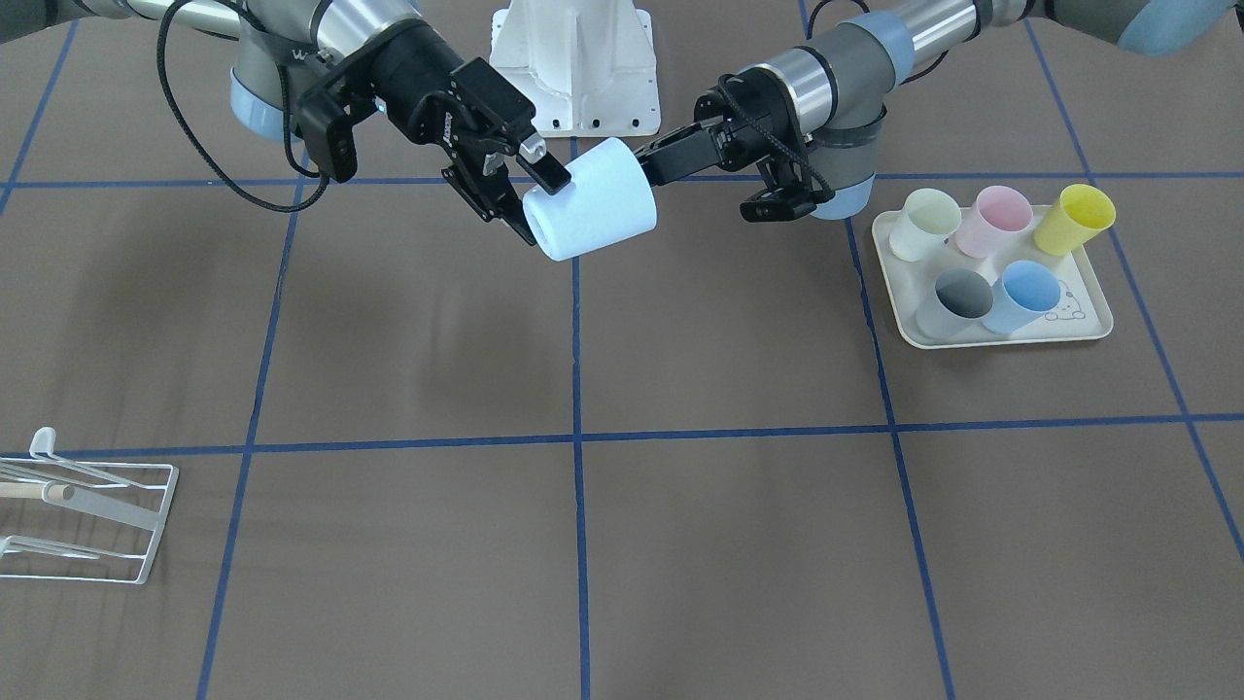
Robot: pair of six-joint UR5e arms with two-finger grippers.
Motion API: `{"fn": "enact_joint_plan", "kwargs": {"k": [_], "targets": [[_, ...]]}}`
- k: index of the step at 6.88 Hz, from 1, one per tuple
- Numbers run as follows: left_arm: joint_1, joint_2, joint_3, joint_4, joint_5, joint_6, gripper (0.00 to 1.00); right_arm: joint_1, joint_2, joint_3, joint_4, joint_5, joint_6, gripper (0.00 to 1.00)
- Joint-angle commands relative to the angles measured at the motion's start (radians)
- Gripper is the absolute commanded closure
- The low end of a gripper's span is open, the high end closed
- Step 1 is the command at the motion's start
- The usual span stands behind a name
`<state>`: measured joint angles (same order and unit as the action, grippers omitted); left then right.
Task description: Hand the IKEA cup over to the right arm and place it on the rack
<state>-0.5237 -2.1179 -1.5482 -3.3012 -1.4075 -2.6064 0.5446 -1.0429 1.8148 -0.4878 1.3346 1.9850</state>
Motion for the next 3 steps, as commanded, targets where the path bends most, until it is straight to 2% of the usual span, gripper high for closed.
{"fn": "enact_joint_plan", "kwargs": {"k": [1,3], "targets": [[0.010,-0.008,-0.001,0.000,0.002,0.000,1.00,0.000,0.012,-0.002,0.000,-0.002,0.000,0.00],[0.021,-0.013,0.000,0.003,0.004,0.000,1.00,0.000,0.024,-0.002,0.000,-0.005,0.003,0.00]]}}
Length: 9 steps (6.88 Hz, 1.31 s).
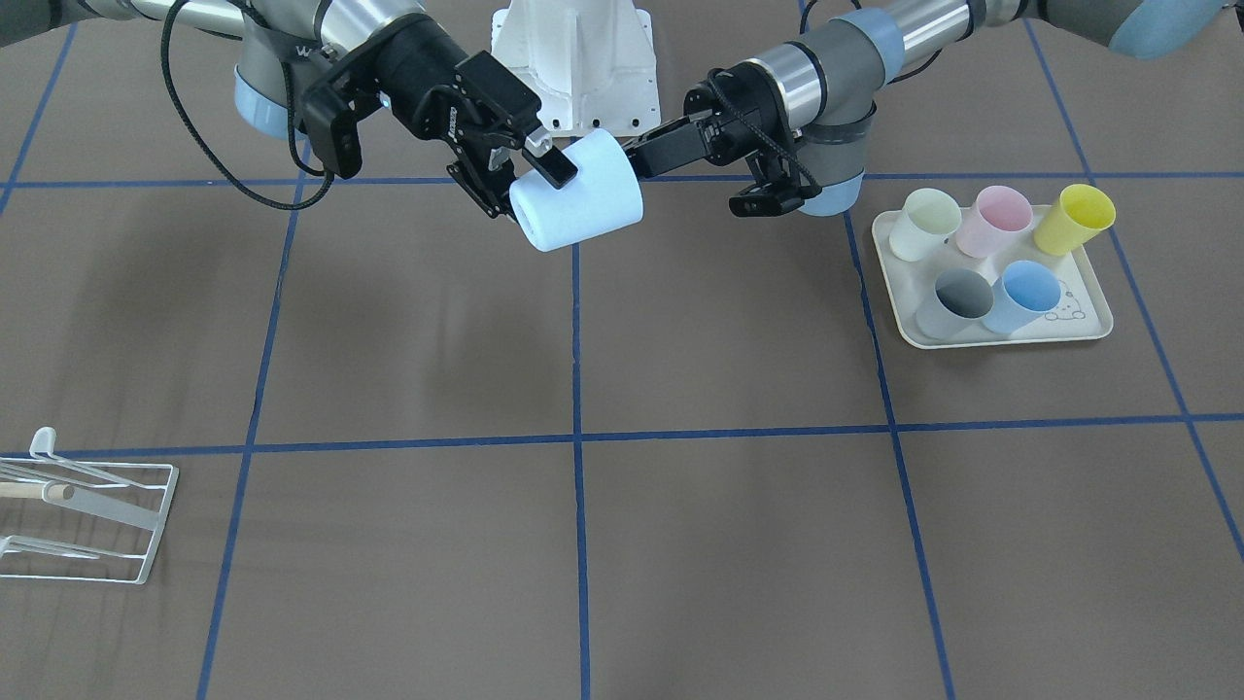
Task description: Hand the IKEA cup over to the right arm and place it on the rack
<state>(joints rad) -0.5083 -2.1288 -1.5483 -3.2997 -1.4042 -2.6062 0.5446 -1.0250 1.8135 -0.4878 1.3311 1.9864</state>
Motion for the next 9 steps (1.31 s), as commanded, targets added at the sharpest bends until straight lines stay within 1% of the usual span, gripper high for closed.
{"fn": "enact_joint_plan", "kwargs": {"k": [1,4,5,6,7,8,9], "targets": [[0.007,-0.002,-0.001,0.000,0.001,0.000,1.00,0.000,0.005,-0.002,0.000,-0.003,0.002,0.01],[0.007,-0.007,-0.001,-0.001,0.011,0.000,1.00,0.000,0.006,-0.017,0.000,-0.001,0.002,0.02],[0.007,-0.005,0.000,-0.001,0.010,0.000,1.00,0.000,0.006,-0.022,0.000,-0.003,0.002,0.13],[0.007,-0.008,0.002,0.000,0.010,-0.002,1.00,0.000,0.008,-0.022,0.000,-0.001,0.003,0.66],[0.007,-0.013,0.002,0.002,0.010,0.000,0.35,0.000,0.011,-0.022,0.000,0.002,0.005,1.00],[0.007,-0.013,0.000,0.005,0.011,0.000,0.00,0.000,0.014,-0.026,0.000,0.003,0.003,1.00],[0.007,-0.013,-0.001,0.005,0.011,0.000,0.00,0.000,0.014,-0.026,0.000,0.003,0.003,1.00]]}}
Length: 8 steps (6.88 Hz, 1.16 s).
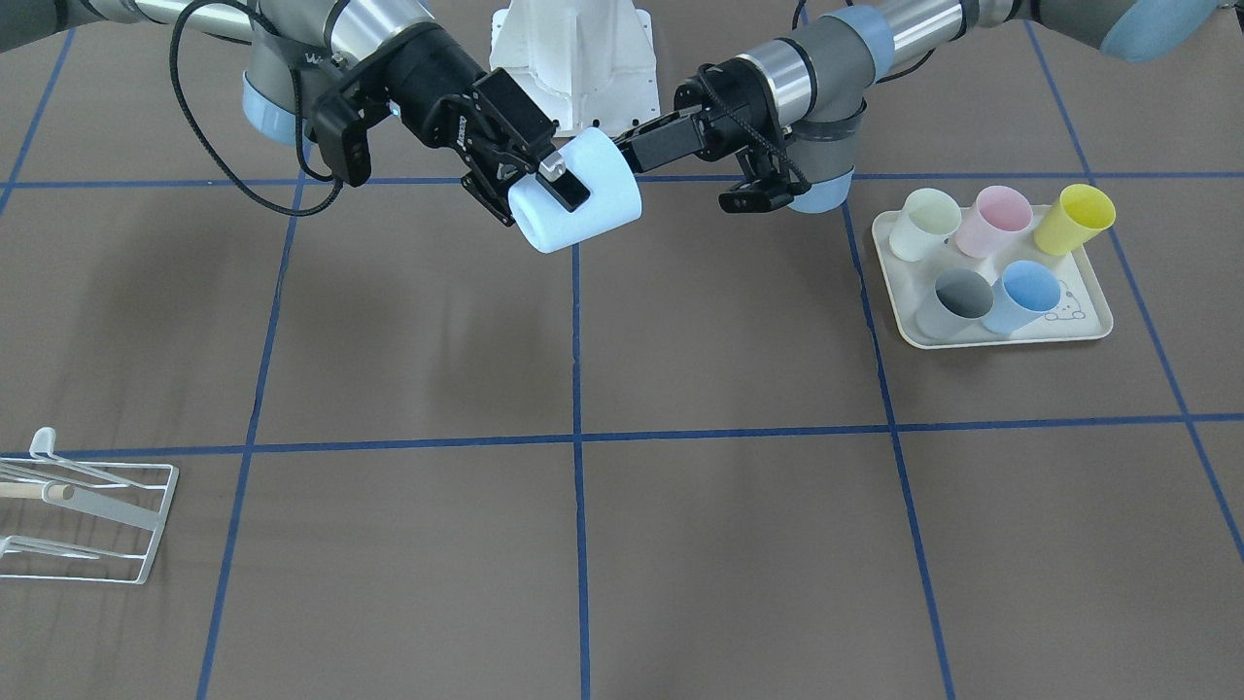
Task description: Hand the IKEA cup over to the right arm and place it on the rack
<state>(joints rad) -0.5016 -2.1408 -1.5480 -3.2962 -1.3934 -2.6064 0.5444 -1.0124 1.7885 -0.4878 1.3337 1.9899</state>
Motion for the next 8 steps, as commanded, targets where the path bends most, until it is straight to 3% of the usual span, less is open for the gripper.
{"fn": "enact_joint_plan", "kwargs": {"k": [1,5,8], "targets": [[-0.002,0.001,-0.003,0.001,0.001,0.000,0.00,0.000,0.001,-0.001,0.000,0.001,0.000,1.00],[-0.006,0.007,-0.003,0.000,-0.001,0.017,0.00,0.087,-0.018,0.005,0.000,0.002,0.007,1.00],[-0.026,0.015,-0.017,0.001,-0.013,0.161,0.00,0.243,-0.136,0.011,0.000,0.060,-0.014,1.00]]}}
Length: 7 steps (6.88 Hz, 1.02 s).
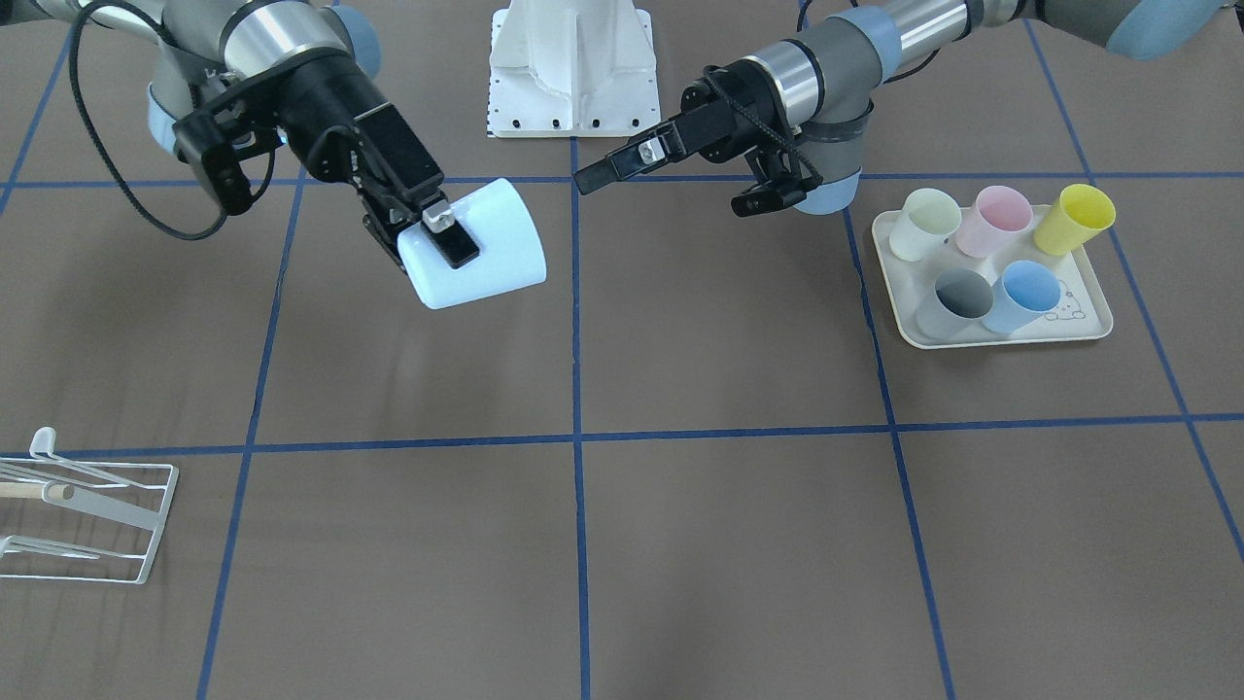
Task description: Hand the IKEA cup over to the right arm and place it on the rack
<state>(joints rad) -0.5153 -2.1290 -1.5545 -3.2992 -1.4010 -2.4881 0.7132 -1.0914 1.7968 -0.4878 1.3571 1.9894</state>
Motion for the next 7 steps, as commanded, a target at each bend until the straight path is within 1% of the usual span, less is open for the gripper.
{"fn": "enact_joint_plan", "kwargs": {"k": [1,2,3,4,5,7], "targets": [[-0.014,0.004,-0.018,0.026,-0.004,0.084,0.00,0.197,-0.095,-0.008,-0.002,0.174,-0.067,1.00],[-0.018,0.024,-0.044,0.071,-0.015,0.159,0.00,0.297,-0.147,-0.020,-0.003,0.280,-0.169,1.00],[-0.046,0.030,-0.077,0.158,-0.082,0.249,0.00,0.357,-0.192,-0.025,-0.005,0.319,-0.269,1.00],[-0.069,0.032,-0.116,0.275,-0.126,0.320,0.00,0.385,-0.243,-0.024,-0.008,0.329,-0.343,1.00],[-0.083,0.044,-0.148,0.352,-0.153,0.403,0.00,0.399,-0.299,-0.024,-0.003,0.330,-0.427,1.00],[-0.130,0.110,-0.203,0.471,-0.252,0.529,0.00,0.445,-0.449,-0.010,0.000,0.330,-0.748,1.00]]}}
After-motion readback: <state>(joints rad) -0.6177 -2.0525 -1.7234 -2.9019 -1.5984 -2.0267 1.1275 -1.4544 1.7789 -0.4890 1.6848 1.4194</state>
